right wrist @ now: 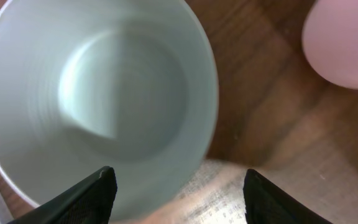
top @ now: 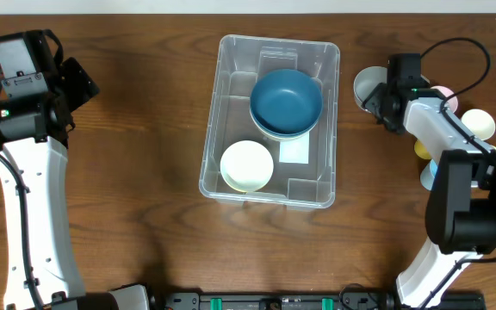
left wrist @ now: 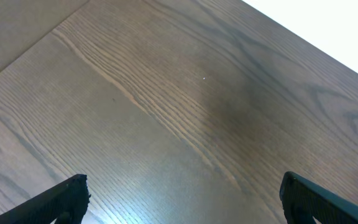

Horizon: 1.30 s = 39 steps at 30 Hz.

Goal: Pack container
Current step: 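Lift the grey cup and carry it over the container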

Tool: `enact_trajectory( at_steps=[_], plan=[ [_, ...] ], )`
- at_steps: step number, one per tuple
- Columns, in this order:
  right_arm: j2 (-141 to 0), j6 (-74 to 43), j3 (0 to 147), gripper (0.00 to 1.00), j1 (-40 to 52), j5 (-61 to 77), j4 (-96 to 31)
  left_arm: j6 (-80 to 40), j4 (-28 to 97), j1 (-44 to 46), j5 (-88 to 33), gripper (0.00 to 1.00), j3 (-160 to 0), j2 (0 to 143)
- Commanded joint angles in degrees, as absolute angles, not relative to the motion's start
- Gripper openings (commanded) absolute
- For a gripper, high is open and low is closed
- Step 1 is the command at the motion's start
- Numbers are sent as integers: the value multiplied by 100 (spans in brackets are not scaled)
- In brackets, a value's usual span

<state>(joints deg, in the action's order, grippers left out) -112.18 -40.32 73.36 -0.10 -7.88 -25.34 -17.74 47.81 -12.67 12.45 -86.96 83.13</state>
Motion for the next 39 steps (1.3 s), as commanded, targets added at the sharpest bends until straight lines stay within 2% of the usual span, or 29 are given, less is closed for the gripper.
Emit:
enact_trajectory(
  at_steps=[1, 4, 10, 12, 23, 31, 39],
  plan=[
    [-11452, -4136, 7321, 65, -58, -810, -2412, -1719, 4797, -1291, 1334, 98, -8799, 8267],
    [-11539, -4156, 7321, 61, -60, -808, -2259, -1719, 4797, -1291, 1337, 98, -8799, 8267],
    [-11544, -4150, 7321, 43, -60, -812, -2117, -1719, 4797, -1291, 1334, 98, -8799, 8267],
    [-11542, -4005, 7321, 34, -60, -814, -2115, -1719, 4797, -1291, 1334, 98, -8799, 8267],
    [-11303, -3354, 7400, 3, -60, -904, -2300, -1719, 4797, -1291, 1334, 98, -8799, 8267],
    [-10416, -2980, 7537, 2, -58, -1291, -2904, -1719, 4797, -1291, 1337, 98, -8799, 8267],
    [-8578, -2799, 7544, 3, 30, -1345, -3647, -1719, 4797, -1291, 1334, 98, -8799, 8267]
  ],
)
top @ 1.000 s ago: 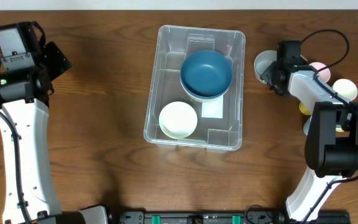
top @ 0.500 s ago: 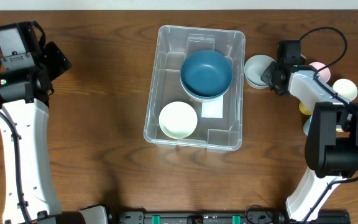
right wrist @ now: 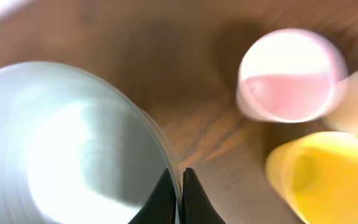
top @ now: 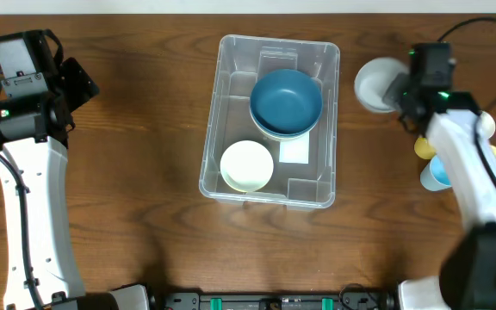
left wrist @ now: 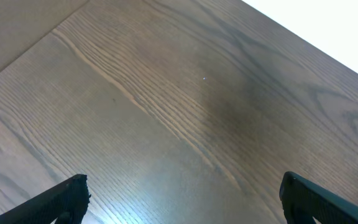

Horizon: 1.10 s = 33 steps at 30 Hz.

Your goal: Pack container

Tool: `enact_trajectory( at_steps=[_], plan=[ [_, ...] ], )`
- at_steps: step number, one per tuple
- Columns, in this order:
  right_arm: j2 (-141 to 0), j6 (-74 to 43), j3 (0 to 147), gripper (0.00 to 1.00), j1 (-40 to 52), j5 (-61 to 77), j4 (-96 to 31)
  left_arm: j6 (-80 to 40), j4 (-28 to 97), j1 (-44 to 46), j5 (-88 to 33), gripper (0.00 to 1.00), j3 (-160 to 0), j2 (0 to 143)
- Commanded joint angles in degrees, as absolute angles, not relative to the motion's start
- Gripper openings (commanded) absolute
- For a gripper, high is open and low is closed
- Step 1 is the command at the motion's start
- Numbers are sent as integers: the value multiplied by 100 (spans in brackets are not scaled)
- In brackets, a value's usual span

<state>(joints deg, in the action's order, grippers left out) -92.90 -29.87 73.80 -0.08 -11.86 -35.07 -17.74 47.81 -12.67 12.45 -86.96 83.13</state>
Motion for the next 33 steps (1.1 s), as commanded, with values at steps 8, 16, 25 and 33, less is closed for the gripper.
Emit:
enact_trajectory(
  at_steps=[8, 16, 25, 33],
  plan=[
    [-7105, -2342, 7544, 2, 692, -436, -4215, -1719, 4797, -1291, 1334, 98, -8799, 8267],
    [-7041, -2305, 7542, 6, 2591, -370, -4567, -1719, 4797, -1291, 1334, 98, -8799, 8267],
    [-8036, -2311, 7542, 6, 4219, -1072, -4431, -1719, 4797, -1291, 1334, 98, -8799, 8267],
    [-9087, -2421, 7542, 8, 4541, -1063, -4178, -1719, 4797, -1291, 1337, 98, -8799, 8267]
  ],
)
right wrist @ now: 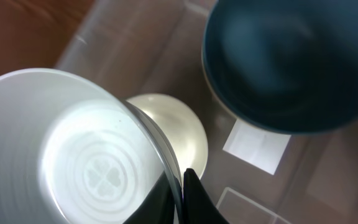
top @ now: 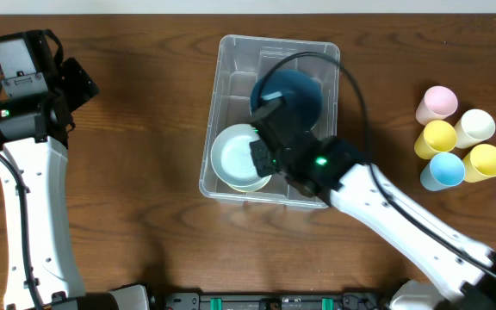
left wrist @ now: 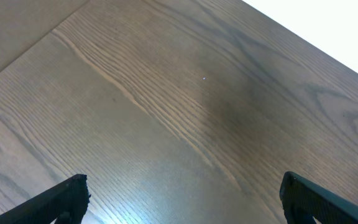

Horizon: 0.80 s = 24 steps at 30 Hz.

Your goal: Pack container

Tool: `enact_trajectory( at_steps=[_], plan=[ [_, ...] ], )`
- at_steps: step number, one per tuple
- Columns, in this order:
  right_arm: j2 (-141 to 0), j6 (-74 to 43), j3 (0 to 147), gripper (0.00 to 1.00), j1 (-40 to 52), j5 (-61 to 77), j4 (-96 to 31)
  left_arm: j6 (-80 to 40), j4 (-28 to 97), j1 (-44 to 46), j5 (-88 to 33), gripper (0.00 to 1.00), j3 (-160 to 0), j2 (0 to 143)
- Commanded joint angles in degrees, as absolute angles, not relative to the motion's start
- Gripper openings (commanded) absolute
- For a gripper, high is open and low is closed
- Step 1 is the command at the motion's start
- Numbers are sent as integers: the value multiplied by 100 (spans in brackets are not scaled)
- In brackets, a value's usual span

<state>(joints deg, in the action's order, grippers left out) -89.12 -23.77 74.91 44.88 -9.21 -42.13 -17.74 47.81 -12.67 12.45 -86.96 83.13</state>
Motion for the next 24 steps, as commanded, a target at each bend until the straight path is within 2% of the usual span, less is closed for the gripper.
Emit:
enact_trajectory(
  at_steps=[1, 3, 5, 7, 13, 16, 24],
  plan=[
    [-9142, -2418, 7542, 11, 4539, -1048, -4178, -1719, 4797, -1291, 1337, 98, -8799, 8267],
    [-9203, -2416, 7542, 22, 4539, -1050, -4182, -1719, 4797, -1291, 1334, 98, -8799, 8267],
    [-9205, -2414, 7542, 44, 4539, -1050, -4178, -1719, 4797, -1291, 1337, 98, -8799, 8267],
    [-9203, -2412, 7542, 51, 4539, -1050, -4171, -1719, 4797, -1291, 1337, 98, -8799, 8267],
    [-9013, -2209, 7544, 53, 4410, -1140, -4407, -1719, 4797, -1291, 1334, 98, -8799, 8267],
    [-8702, -2497, 7544, 53, 4176, -1417, -4838, -1719, 4797, -1291, 1334, 98, -8799, 8267],
    [-7376, -3347, 7544, 55, 2630, -2270, -6604, -1719, 4797, -1291, 1334, 98, -8799, 8267]
  ],
)
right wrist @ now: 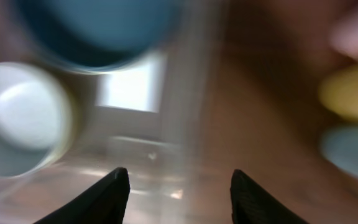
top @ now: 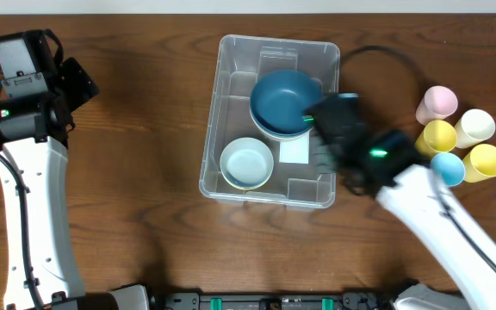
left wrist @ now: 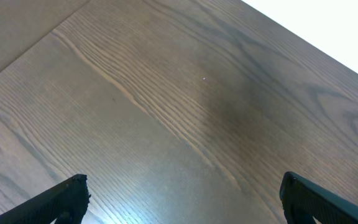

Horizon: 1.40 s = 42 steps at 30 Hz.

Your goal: Pack container

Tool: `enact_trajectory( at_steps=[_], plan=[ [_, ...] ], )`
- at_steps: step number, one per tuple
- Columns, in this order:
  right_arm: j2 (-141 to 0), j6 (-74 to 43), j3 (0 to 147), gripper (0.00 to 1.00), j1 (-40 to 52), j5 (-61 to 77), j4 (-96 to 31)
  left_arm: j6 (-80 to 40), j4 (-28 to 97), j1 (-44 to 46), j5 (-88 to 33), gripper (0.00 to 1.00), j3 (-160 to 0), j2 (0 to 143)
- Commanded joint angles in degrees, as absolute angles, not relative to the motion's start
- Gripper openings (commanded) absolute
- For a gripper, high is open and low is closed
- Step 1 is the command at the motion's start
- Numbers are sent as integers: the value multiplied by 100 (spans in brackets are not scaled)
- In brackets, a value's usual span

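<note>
The clear plastic container (top: pixel 231 103) stands mid-table. Inside it a dark blue bowl (top: pixel 287 102) sits at the back. At the front a pale blue-white bowl (top: pixel 246 164) is nested in a cream bowl. My right gripper (right wrist: pixel 180 196) is open and empty over the container's right wall (right wrist: pixel 194 112); this view is blurred. It also shows the dark blue bowl (right wrist: pixel 92 31) and the pale bowl (right wrist: pixel 17 118). My left gripper (left wrist: pixel 185 205) is open over bare wood at the far left.
Several cups stand in a cluster at the right: pink (top: pixel 437 102), yellow (top: pixel 438 136), cream (top: pixel 476 125), another yellow (top: pixel 485 161) and blue (top: pixel 446 168). My right arm (top: pixel 420 207) runs between the container and the cups. My left arm (top: pixel 24 172) stands along the left edge.
My right gripper was shut on the pale bowl's rim over the cream bowl. Now the pale bowl rests in the cream bowl, and the gripper is open at the container's right wall.
My right gripper stood open around the rim of the pale bowl on the table right of the container. Then it was shut on that rim. Then it held the bowl over the cream bowl in the container. Now the bowl lies nested there, let go. My left arm never moved.
</note>
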<state>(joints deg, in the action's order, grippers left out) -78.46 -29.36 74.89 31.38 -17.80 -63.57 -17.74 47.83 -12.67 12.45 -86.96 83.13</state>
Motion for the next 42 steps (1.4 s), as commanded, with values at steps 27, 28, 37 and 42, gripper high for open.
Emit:
enact_trajectory(
  at_steps=[27, 28, 37, 42],
  plan=[
    [-8466, -1367, 7509, 68, -788, -1450, -6595, -1719, 4797, -1291, 1334, 98, -8799, 8267],
    [-8582, -1258, 7509, 69, -788, -1457, -6571, -1719, 4797, -1291, 1337, 98, -8799, 8267],
    [-9380, -1059, 7505, 69, -788, -1448, -6429, -1719, 4797, -1291, 1337, 98, -8799, 8267],
    [-9441, -816, 7371, 66, -790, -1275, -6344, -1719, 4797, -1291, 1337, 98, -8799, 8267]
  ],
)
